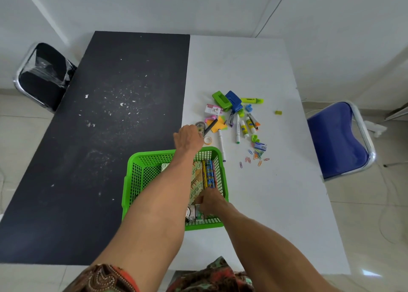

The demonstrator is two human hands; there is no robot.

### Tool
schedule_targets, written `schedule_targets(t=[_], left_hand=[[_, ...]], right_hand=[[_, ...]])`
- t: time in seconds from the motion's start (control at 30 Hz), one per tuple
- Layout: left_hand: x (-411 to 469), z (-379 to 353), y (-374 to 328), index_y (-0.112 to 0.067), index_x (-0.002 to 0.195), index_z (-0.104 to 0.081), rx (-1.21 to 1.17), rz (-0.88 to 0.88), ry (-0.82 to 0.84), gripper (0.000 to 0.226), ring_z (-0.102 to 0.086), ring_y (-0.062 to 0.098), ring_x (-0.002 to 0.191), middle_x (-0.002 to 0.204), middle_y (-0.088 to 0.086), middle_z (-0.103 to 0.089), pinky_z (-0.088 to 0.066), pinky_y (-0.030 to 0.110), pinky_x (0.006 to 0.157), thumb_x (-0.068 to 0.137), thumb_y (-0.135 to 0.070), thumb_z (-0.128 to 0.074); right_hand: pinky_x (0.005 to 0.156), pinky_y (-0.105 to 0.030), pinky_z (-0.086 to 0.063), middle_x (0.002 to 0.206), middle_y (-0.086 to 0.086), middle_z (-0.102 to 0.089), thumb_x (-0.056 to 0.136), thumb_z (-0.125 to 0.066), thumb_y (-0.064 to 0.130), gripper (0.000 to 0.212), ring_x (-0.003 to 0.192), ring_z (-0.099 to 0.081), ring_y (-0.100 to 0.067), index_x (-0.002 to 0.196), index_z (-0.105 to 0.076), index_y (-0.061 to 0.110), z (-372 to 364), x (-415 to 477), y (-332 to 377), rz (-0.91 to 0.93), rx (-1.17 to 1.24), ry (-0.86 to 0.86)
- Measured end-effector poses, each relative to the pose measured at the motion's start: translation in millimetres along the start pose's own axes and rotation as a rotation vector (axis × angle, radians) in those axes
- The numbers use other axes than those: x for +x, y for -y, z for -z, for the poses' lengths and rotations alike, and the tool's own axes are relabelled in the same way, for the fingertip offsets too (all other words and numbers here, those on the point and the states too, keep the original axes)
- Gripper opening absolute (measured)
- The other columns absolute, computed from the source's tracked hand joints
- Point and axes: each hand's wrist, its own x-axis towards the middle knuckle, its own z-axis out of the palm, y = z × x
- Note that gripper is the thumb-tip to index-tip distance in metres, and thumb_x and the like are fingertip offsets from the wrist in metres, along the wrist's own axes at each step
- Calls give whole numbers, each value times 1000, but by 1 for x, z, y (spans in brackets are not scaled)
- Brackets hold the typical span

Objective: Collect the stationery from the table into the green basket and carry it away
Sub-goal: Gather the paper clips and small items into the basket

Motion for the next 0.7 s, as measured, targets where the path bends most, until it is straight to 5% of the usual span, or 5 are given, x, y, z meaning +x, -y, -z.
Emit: schedule_targets(t=[0.1, 0.43, 0.7], left_hand=[[-2, -2, 0, -9, 105, -66, -10, -6, 8, 30, -61, 29, 103, 107, 10, -66, -46, 44, 89, 97, -31, -47], [-2, -5, 4, -12, 105, -67, -11, -13, 25, 30, -60, 29, 103, 108, 9, -66, -45, 44, 90, 97, -31, -46], [4, -4, 7, -9, 102, -67, -17, -2, 32, 29, -61, 28, 99, 103, 9, -66, -46, 45, 89, 97, -31, -48]], right_hand=[[88, -24, -53, 114, -1, -69, 83, -66, 8, 24, 104, -64, -14, 106, -70, 12, -4, 0, -2, 25, 32, -29], [90, -33, -55, 113, 0, -69, 84, -68, 8, 25, 103, -65, -15, 108, -71, 13, 3, 7, 2, 66, -142, 21], [87, -26, -55, 114, 1, -69, 86, -68, 11, 28, 102, -65, -13, 114, -69, 12, -2, 13, -1, 37, -108, 13]])
